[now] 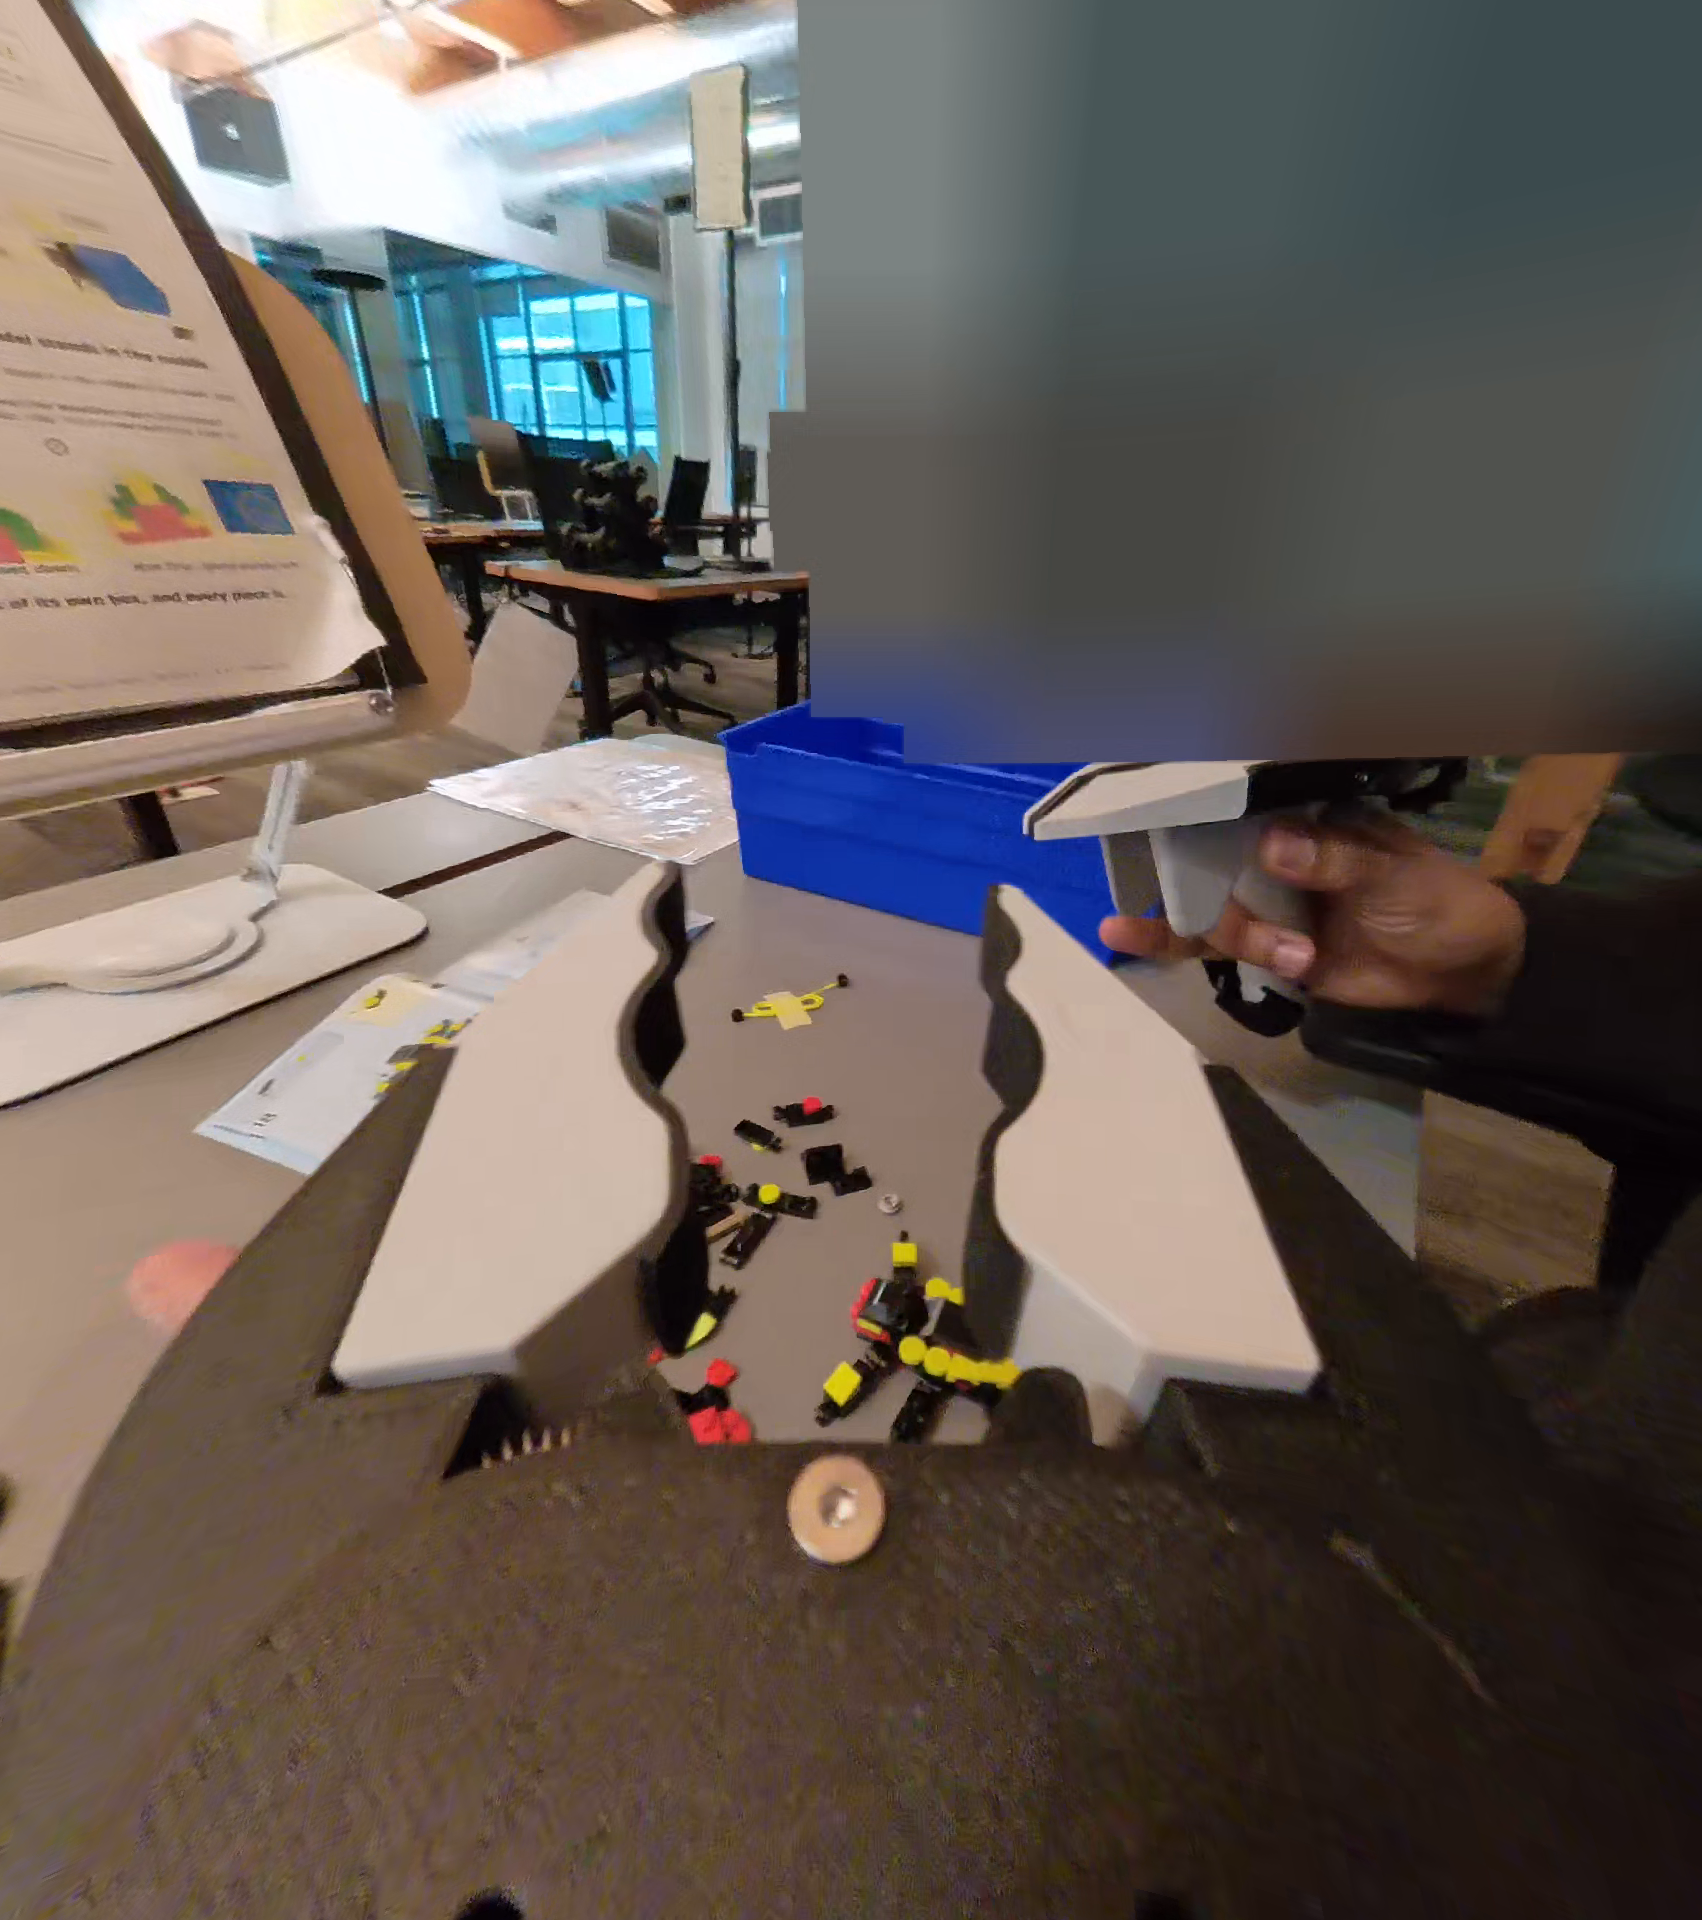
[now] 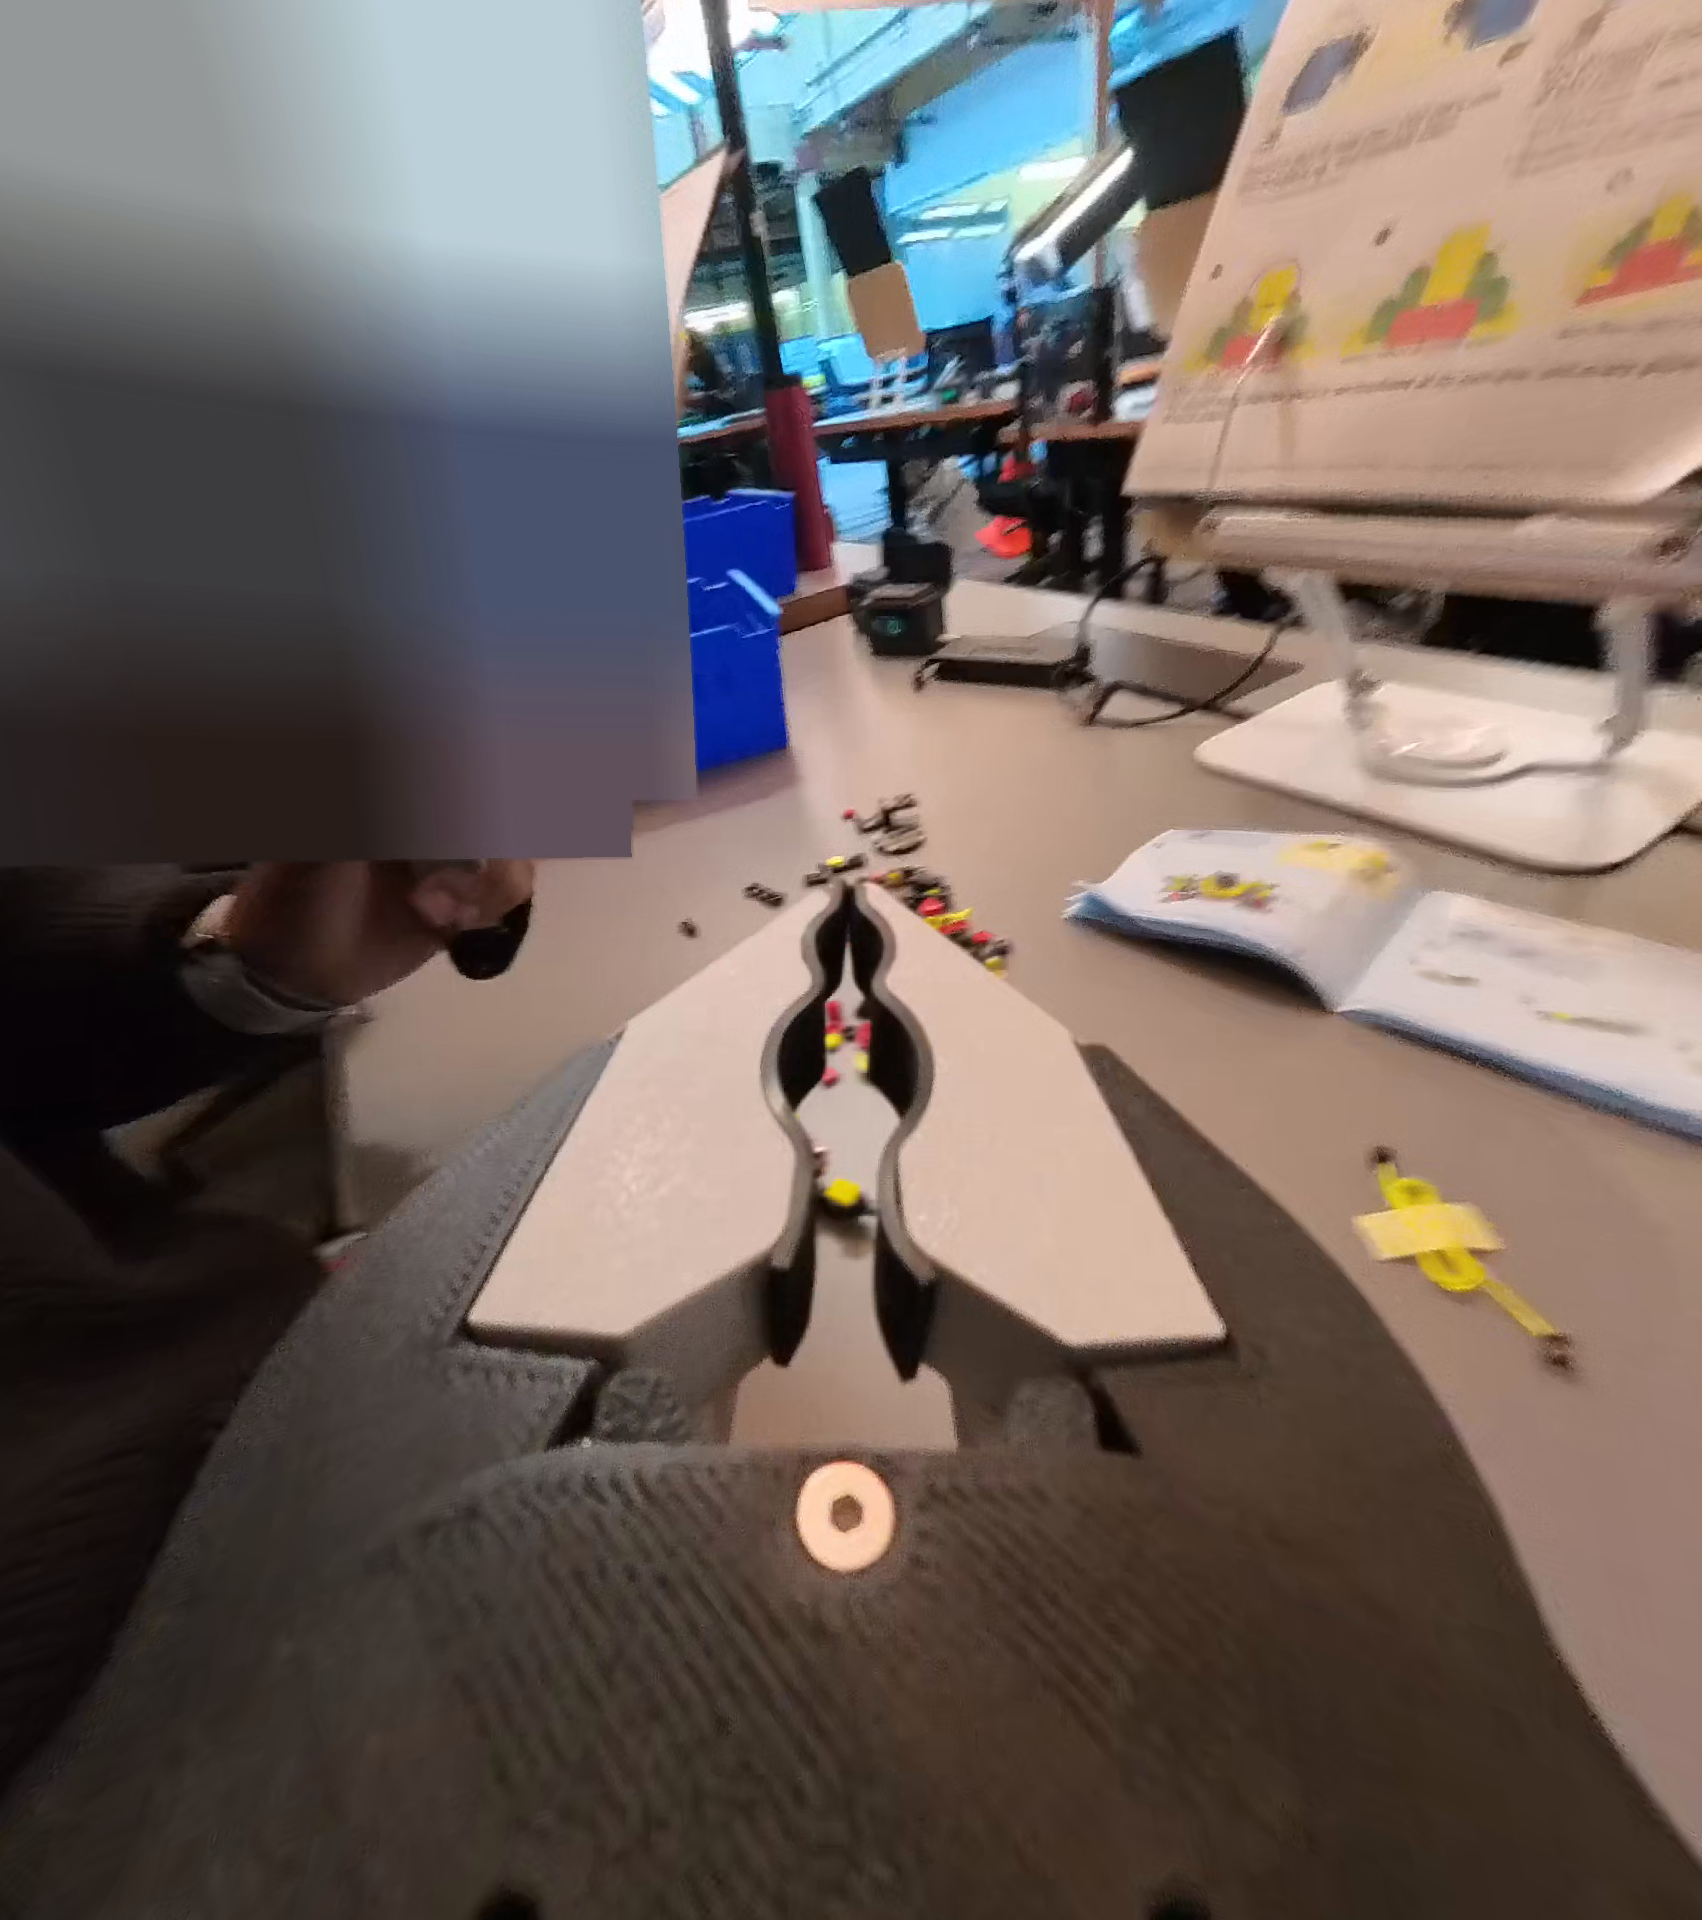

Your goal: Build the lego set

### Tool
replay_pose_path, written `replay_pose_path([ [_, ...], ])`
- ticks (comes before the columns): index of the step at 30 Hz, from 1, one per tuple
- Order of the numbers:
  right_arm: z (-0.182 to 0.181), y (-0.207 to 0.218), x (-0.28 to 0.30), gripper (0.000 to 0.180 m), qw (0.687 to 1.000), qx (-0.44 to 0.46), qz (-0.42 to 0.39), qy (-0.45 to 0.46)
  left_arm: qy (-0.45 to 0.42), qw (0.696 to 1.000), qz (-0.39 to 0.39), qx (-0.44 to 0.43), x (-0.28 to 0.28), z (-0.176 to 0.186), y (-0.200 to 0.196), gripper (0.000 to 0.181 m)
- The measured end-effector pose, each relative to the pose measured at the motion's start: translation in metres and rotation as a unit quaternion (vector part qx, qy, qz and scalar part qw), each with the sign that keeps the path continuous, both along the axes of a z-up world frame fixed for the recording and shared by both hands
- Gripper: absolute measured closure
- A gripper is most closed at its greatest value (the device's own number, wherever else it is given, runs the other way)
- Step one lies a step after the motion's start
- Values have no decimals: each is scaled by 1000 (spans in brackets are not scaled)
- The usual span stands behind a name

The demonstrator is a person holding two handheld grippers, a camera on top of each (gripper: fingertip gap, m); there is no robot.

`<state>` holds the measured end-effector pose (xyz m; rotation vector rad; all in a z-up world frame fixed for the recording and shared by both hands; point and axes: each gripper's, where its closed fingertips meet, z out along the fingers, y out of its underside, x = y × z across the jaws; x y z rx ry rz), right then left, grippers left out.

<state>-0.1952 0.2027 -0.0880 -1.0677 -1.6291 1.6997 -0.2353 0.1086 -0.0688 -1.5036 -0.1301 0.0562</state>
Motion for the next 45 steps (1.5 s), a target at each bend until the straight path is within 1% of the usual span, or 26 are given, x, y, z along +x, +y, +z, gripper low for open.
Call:
replay_pose_path([
  [1, 4, 7, 1, 180, 999, 22, -22, 19, -10, 1000, -11, 6, 2, 0, 0, 142],
  [2, 7, 14, 4, 180, 997, 50, -40, 39, -25, 999, -25, 16, 5, 0, 0, 181],
  [4, 11, 30, 9, 180, 992, 87, -71, 62, -52, 998, -24, 41, 0, -3, 0, 181],
  [7, -5, 54, 5, 180, 978, 163, -129, 19, -32, 999, -42, 11, 6, -18, 8, 181],
  [8, -17, 62, 1, 180, 966, 203, -157, -9, -32, 998, -50, 4, 10, -20, 12, 181],
  [10, -40, 78, 1, 180, 931, 287, -211, -81, -48, 998, -40, 18, 11, -19, 15, 181],
  [11, -39, 85, 1, 180, 913, 313, -248, -81, -58, 997, -38, 19, 12, -21, 16, 181],
  [13, -20, 88, 3, 180, 892, 334, -302, -32, -67, 997, -34, 14, 12, -23, 18, 181],
  [14, -16, 84, 6, 180, 886, 349, -303, -23, -67, 997, -36, 20, 13, -20, 19, 181],
  [16, -13, 85, 15, 180, 873, 368, -320, -19, -69, 994, -76, 41, 25, -12, 22, 181],
  [17, -15, 85, 21, 180, 873, 363, -325, -23, -80, 990, -104, 56, 33, -9, 25, 181],
  [18, -18, 85, 26, 180, 876, 351, -330, -29, -103, 985, -126, 62, 39, -9, 28, 181],
  [20, -27, 87, 35, 180, 881, 316, -349, -52, -185, 965, -177, 53, 49, -13, 36, 181],
  [21, -32, 85, 39, 180, 884, 311, -343, -59, -222, 957, -184, 25, 50, -20, 41, 181],
  [23, -32, 76, 43, 180, 889, 324, -321, -38, -221, 959, -175, 5, 47, -27, 46, 181],
  [25, -29, 73, 46, 180, 880, 347, -322, -18, -185, 969, -160, -28, 44, -35, 49, 181],
  [27, -29, 68, 49, 180, 884, 342, -318, -14, -124, 979, -152, -59, 46, -40, 53, 181],
  [28, -32, 63, 49, 180, 891, 332, -308, -20, -98, 985, -128, -66, 42, -42, 55, 181],
  [29, -36, 59, 50, 180, 899, 323, -294, -29, -91, 990, -80, -65, 32, -42, 57, 181],
  [30, -41, 54, 50, 180, 907, 316, -277, -36, -85, 993, -58, -57, 29, -41, 57, 181],
  [32, -51, 47, 50, 180, 919, 305, -244, -45, -93, 989, -91, -65, 42, -43, 59, 181],
  [37, -70, 41, 46, 180, 954, 235, -175, -69, -111, 987, -96, -59, 44, -46, 60, 181],
  [39, -68, 33, 46, 180, 971, 191, -129, -56, -159, 977, -141, -33, 51, -43, 58, 181],
  [41, -66, 25, 47, 180, 985, 144, -83, -55, -212, 957, -197, -12, 60, -40, 55, 181],
  [43, -62, 23, 44, 180, 992, 100, -59, -58, -208, 959, -193, -10, 57, -46, 54, 181],
  [45, -57, 22, 40, 180, 996, 62, -42, -56, -197, 964, -181, 4, 53, -42, 54, 181],
])
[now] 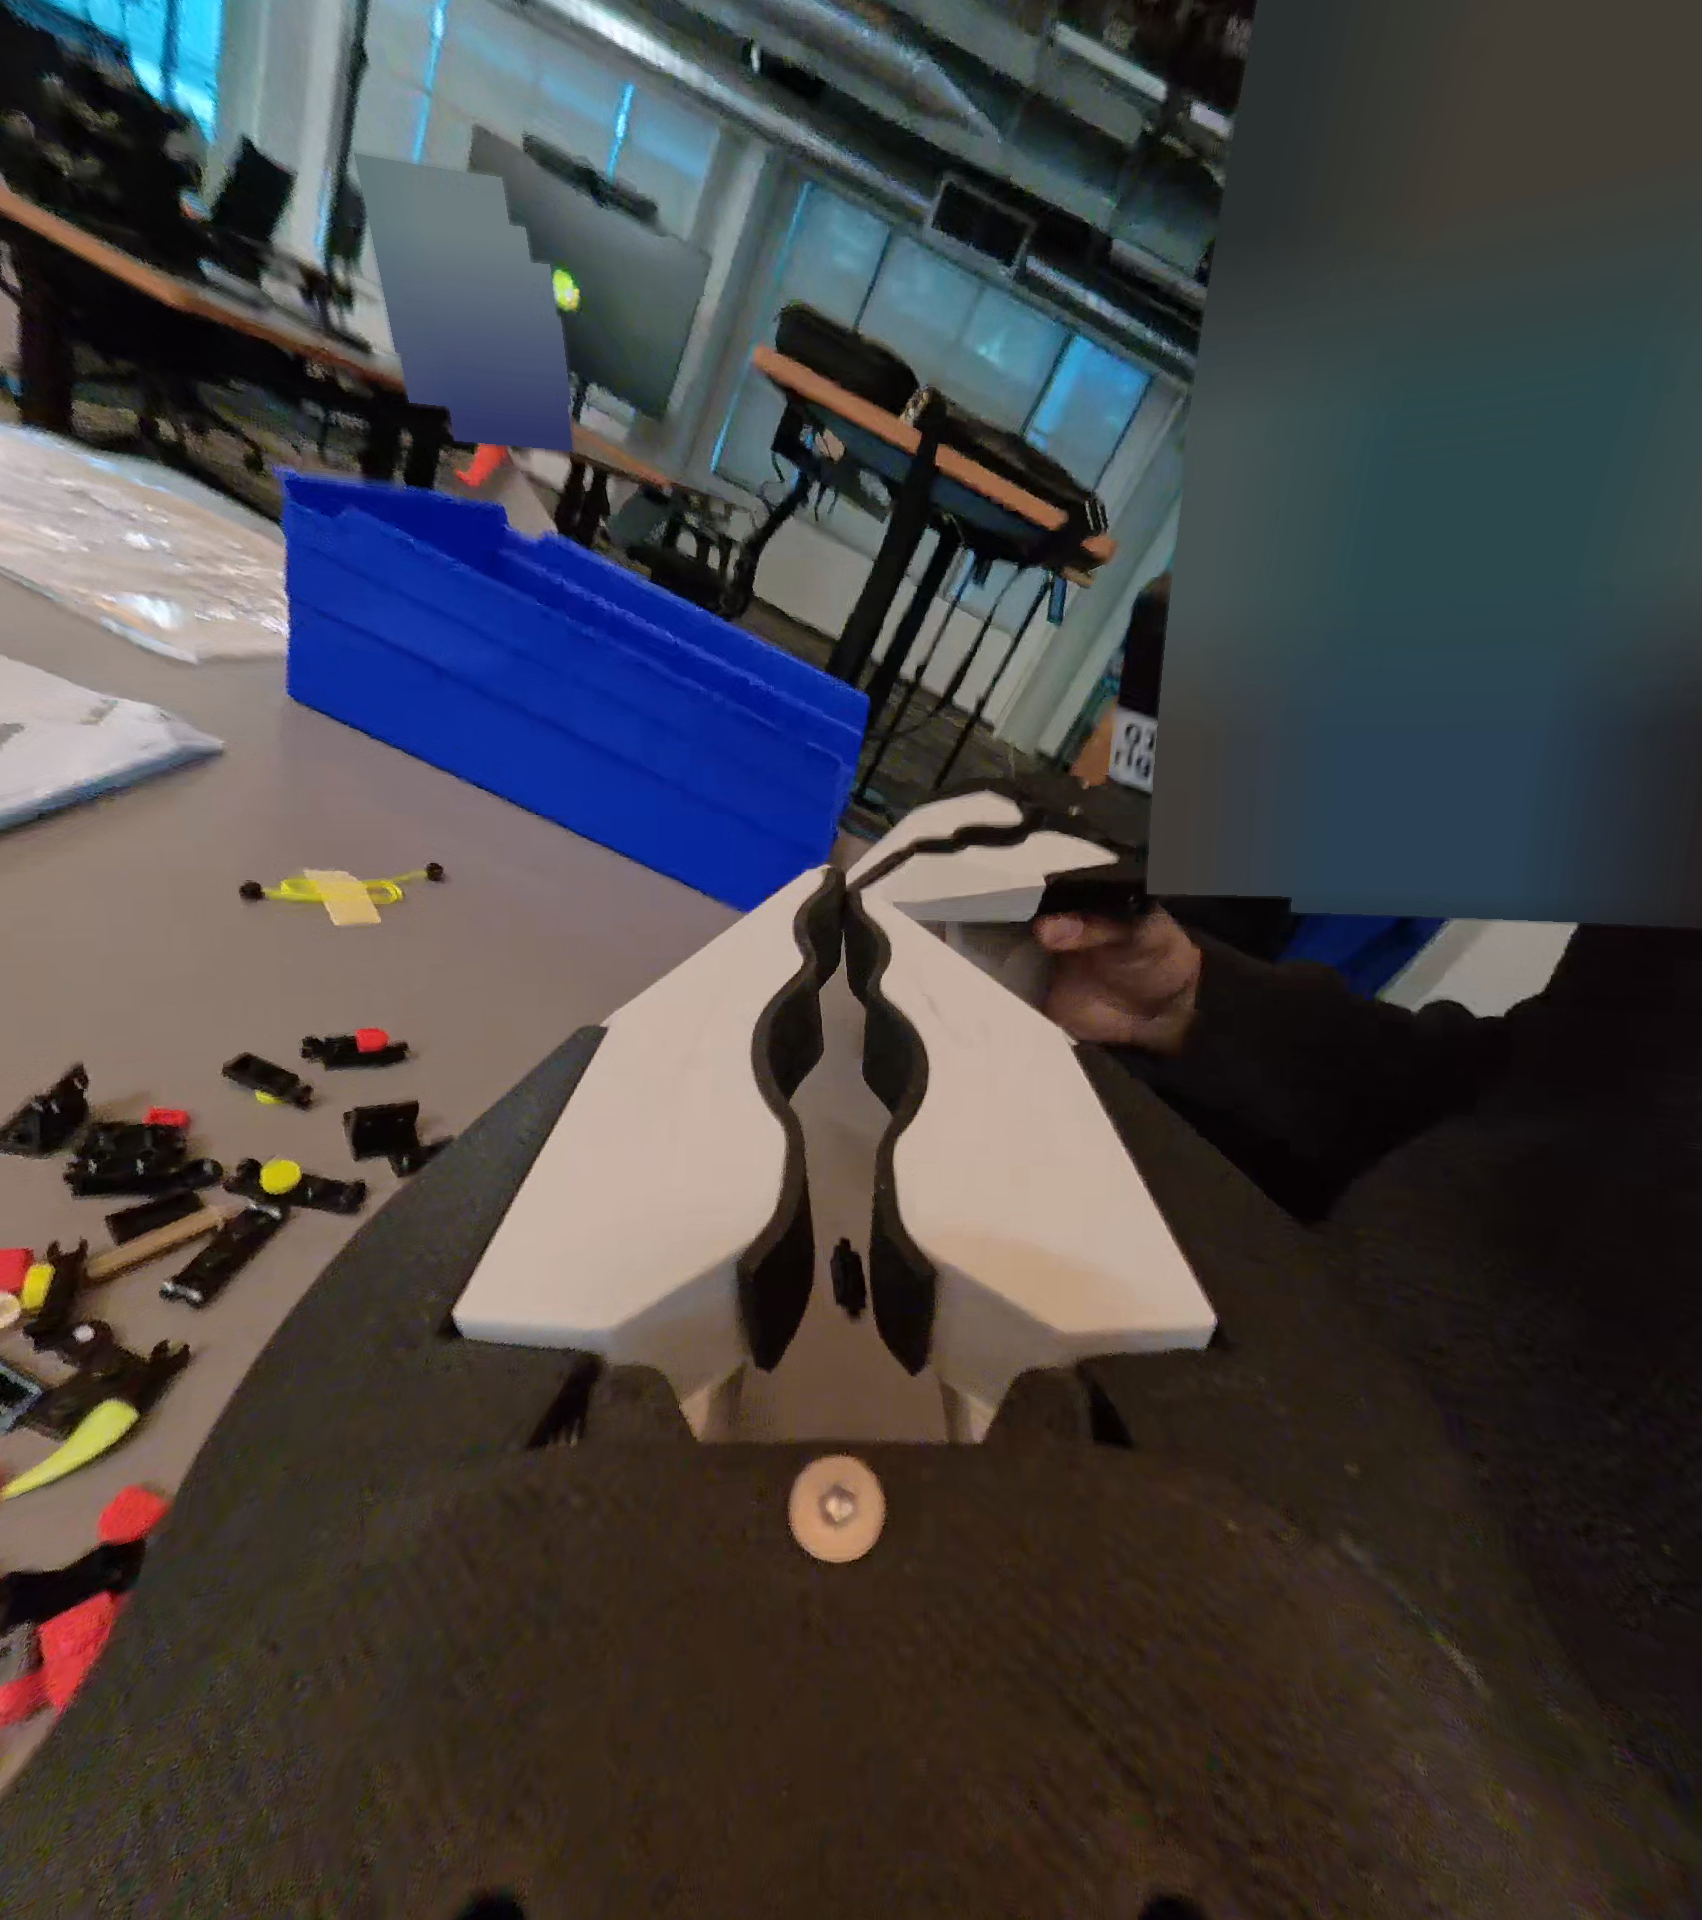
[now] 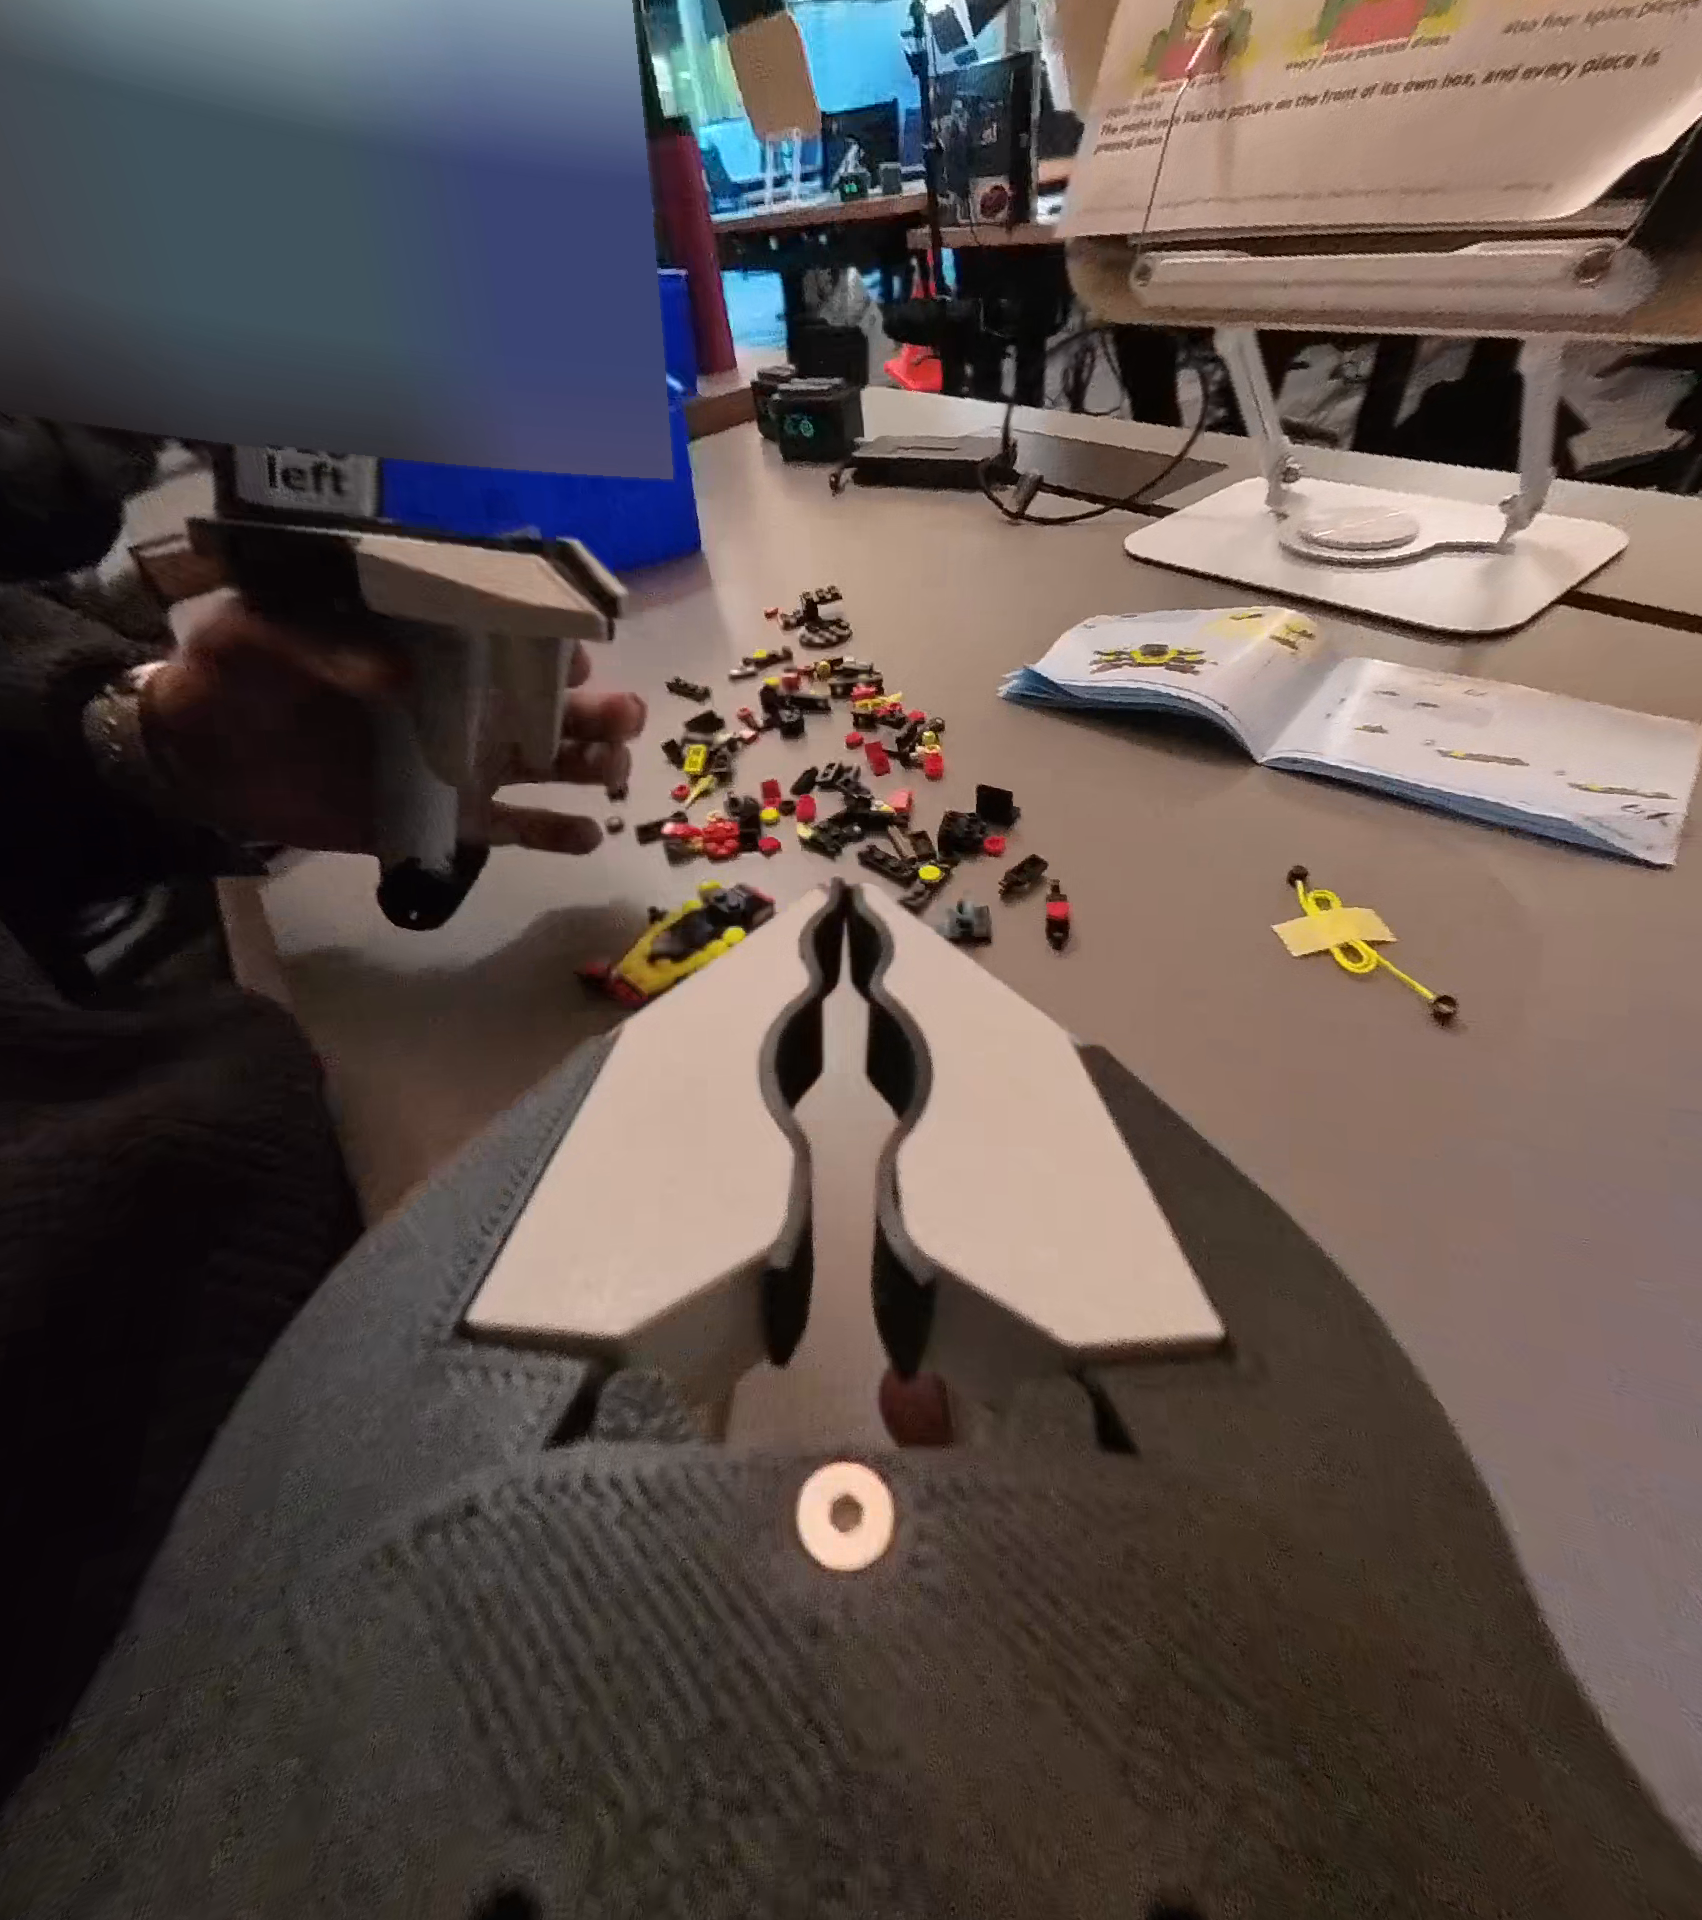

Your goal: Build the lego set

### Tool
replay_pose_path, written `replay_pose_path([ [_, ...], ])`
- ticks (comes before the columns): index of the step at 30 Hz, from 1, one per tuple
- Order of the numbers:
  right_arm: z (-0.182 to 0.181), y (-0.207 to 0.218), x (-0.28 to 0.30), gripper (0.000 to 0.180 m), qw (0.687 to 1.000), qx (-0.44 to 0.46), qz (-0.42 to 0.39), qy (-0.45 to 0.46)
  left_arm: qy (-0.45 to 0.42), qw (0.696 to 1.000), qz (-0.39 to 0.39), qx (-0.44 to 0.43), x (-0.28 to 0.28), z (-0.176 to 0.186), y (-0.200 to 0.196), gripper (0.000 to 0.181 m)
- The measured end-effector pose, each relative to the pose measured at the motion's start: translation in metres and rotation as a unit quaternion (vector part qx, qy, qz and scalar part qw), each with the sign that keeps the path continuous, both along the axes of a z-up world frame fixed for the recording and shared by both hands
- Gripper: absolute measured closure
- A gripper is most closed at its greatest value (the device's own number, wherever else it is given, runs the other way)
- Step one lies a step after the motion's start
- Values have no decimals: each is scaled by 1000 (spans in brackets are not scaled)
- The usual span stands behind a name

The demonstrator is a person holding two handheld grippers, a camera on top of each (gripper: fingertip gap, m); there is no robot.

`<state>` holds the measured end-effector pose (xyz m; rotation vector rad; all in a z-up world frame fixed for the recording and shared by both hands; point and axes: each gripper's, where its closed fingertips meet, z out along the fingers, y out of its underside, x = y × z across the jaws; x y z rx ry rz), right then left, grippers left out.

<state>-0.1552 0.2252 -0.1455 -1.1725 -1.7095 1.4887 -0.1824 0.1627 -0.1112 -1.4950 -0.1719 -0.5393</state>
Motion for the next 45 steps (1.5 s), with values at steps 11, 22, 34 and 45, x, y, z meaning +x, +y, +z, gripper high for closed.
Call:
replay_pose_path([
  [11, 4, -14, -17, 180, 997, -44, 66, 17, 40, 996, 75, -18, -24, 12, -13, 181],
  [22, -8, -9, -29, 180, 997, -51, 57, -23, 46, 988, 104, -106, -33, -31, 3, 181],
  [34, -16, 3, -41, 180, 996, -39, 73, -34, 72, 980, 166, -83, -39, -33, 0, 172],
  [45, -28, 2, -48, 180, 994, -48, 54, -82, -13, 987, 124, -103, -31, -32, -2, 144],
])
